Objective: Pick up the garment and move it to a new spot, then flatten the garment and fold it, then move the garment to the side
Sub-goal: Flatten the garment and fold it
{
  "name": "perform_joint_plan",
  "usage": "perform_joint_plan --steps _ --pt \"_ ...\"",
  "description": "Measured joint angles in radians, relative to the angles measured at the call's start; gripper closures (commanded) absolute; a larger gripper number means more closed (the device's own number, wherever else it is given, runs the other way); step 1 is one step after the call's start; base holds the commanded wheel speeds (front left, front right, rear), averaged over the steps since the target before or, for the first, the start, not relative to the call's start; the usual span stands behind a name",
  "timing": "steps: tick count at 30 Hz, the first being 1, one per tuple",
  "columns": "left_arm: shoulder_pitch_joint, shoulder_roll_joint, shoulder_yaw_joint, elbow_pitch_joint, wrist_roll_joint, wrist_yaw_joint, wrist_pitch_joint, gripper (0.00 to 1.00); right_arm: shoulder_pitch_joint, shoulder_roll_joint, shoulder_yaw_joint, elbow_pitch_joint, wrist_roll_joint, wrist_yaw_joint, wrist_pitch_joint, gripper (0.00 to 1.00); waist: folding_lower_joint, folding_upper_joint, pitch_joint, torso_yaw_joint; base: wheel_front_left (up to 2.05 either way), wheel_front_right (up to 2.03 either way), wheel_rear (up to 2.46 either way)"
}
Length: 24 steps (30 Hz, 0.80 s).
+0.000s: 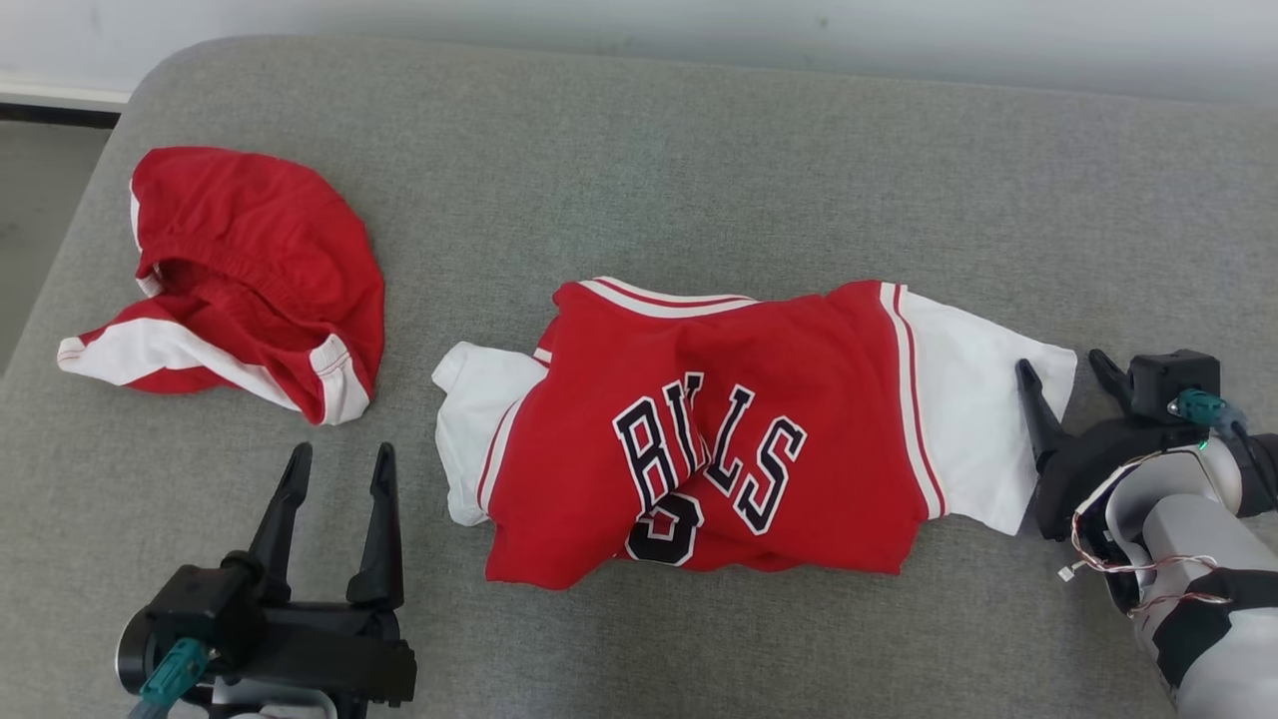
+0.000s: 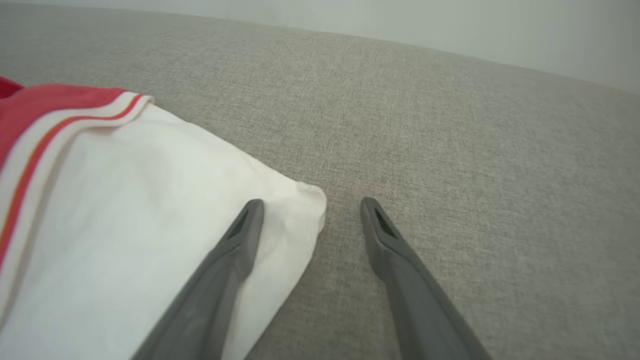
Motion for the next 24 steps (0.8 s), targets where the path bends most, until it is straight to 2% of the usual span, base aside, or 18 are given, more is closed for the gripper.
perform_joint_plan --steps 2,3,4,7,10,24 --pt "-0.002 0.0 -0.001 0.001 -0.002 0.0 0.0 0.0 -0.013 0.0 0.011 0.023 0.021 0.0 -0.004 0.0 0.0 -0.0001 0.006 0.007 0.0 0.0 0.0" --pt "-0.003 0.0 -0.002 0.001 -0.004 0.0 0.0 0.0 -0.019 0.001 0.018 0.031 0.033 0.0 -0.006 0.56 0.0 -0.0001 0.007 0.009 0.0 0.0 0.0" --pt "-0.004 0.0 -0.001 0.002 -0.007 0.0 0.0 0.0 -0.022 0.002 0.024 0.038 0.042 0.0 -0.01 1.0 0.0 0.0 0.008 0.01 0.0 0.0 0.0" --pt "-0.005 -0.001 0.0 0.002 -0.012 0.002 0.0 0.0 -0.034 0.0 0.04 0.047 0.075 0.0 -0.019 1.0 0.0 0.0 0.006 0.007 0.0 0.0 0.0" --pt "-0.004 -0.001 0.0 0.001 -0.016 0.008 0.0 0.0 -0.049 -0.029 0.046 0.059 0.098 0.0 -0.029 1.0 0.0 0.0 0.002 0.0 0.0 0.0 0.0" --pt "0.019 -0.001 0.003 0.012 -0.02 0.009 0.0 0.0 -0.14 -0.309 -0.025 0.105 0.164 0.0 -0.054 1.0 -0.0001 0.0 -0.056 -0.034 0.0 0.0 0.0"
